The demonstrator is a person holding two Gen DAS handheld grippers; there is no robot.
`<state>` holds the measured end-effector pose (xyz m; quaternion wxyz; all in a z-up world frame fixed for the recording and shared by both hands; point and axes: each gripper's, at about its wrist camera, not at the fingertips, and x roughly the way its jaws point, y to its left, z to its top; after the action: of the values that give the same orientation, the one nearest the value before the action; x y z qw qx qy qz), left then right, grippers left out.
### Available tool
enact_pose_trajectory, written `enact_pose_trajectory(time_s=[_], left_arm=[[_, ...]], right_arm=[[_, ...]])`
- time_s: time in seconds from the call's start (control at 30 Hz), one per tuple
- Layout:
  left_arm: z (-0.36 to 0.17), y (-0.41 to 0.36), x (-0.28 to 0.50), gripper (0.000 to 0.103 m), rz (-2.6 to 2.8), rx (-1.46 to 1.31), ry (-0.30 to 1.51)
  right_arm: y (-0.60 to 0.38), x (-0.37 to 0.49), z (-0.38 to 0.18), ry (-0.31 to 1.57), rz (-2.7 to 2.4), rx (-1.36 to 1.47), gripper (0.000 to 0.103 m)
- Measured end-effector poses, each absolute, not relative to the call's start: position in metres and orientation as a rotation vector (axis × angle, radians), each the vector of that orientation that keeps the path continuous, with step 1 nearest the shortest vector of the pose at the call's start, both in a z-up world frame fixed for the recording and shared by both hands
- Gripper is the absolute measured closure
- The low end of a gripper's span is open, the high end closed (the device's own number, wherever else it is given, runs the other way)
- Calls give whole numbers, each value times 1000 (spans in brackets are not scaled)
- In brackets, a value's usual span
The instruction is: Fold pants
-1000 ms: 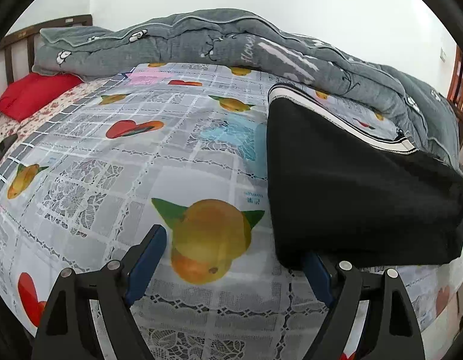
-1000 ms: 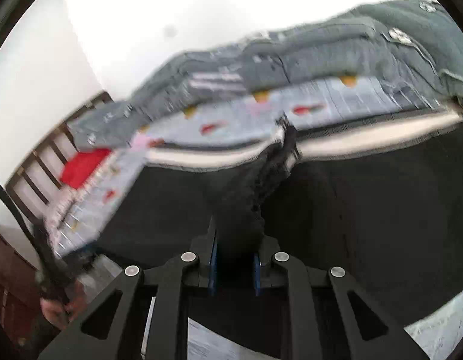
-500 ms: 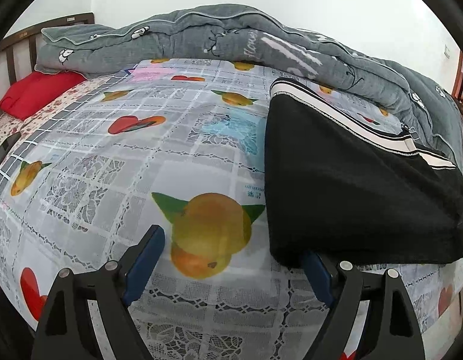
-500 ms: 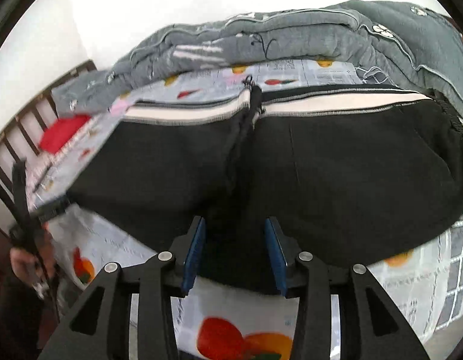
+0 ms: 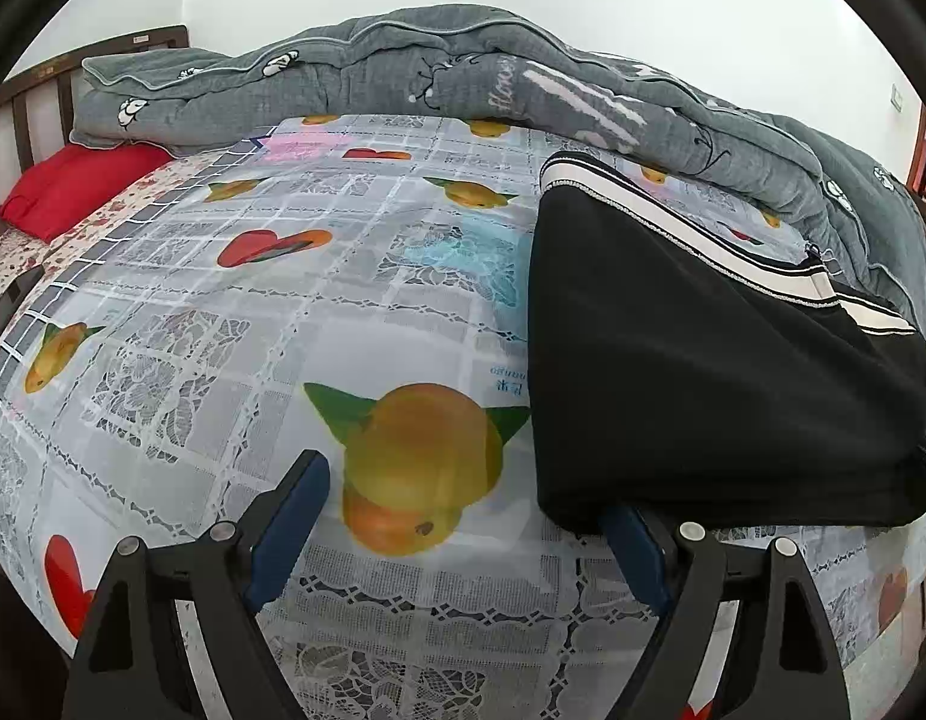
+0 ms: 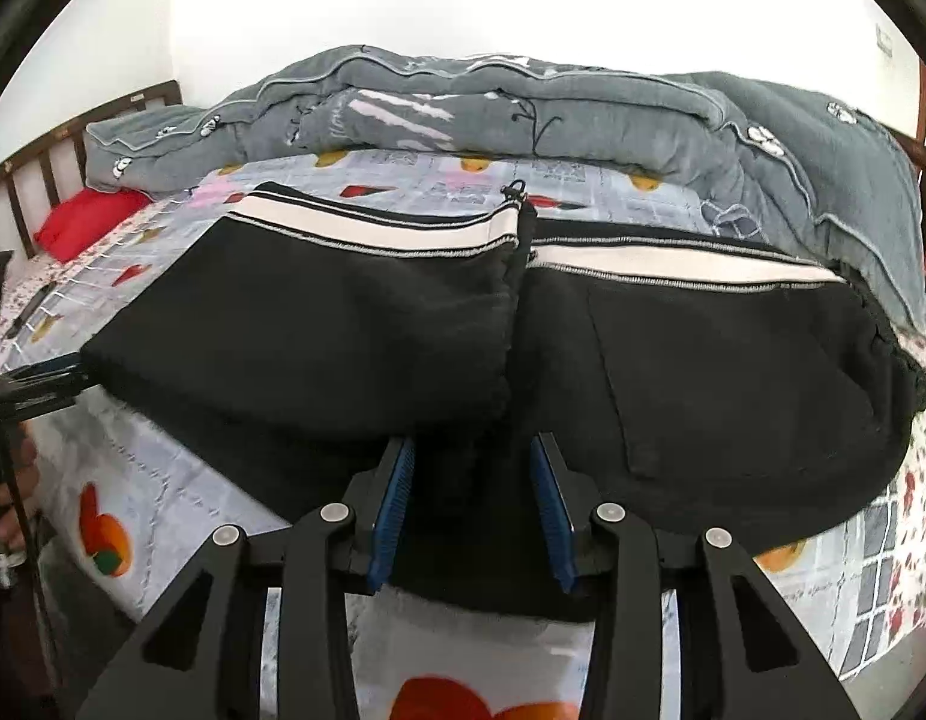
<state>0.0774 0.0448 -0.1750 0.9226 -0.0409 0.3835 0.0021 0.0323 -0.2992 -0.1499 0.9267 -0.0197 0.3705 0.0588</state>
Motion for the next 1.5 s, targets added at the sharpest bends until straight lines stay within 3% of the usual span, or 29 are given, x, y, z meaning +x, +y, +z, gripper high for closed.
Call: enact_pose_trajectory(time_s=[0.2,0.27,0.3,0.33,0.47,0.57,0.67,0.77,0.83,0.93,1.23,1.3,1.37,1.5], left_arm=[[-174,45,77,16,9,-83,788],[-173,46,77,16,9,-86,793],[-173,47,77,16,10,-85,796],[-173,47,77,16,9,-84,800],[-174,48,77,14,-2,-74,799],[-174,47,77,11,-8,-73,793],[-175,42,75,10,1,-57,787],[-173,44,70,10,-23,-60,795],[-170,48,63,11,-47,-68,806],[-168,54,49,12,-59,-60,813],[-128,35,75,13,-115,-84,732],[-135,28,87,13,-108,-98,759],[-152,22,95,13,-107,-99,813],[-171,15,95,11,-106,-64,839]], right_arm=[[-282,43,-161,770,114,-56,62],[-272,55,-169,810,119,-73,69],[-268,57,-169,791,105,-87,82],[-267,56,-166,771,106,-103,87],[-293,39,-129,646,175,12,90],[-306,41,-130,683,133,42,90],[-310,52,-159,784,122,41,89],[-305,41,-149,743,123,-23,84],[-311,34,-139,727,118,-30,71],[-330,19,-123,686,92,-19,67],[-335,45,-111,658,146,148,67],[-327,58,-138,745,99,125,67],[-326,63,-167,814,108,165,60],[-330,53,-159,773,138,180,60]])
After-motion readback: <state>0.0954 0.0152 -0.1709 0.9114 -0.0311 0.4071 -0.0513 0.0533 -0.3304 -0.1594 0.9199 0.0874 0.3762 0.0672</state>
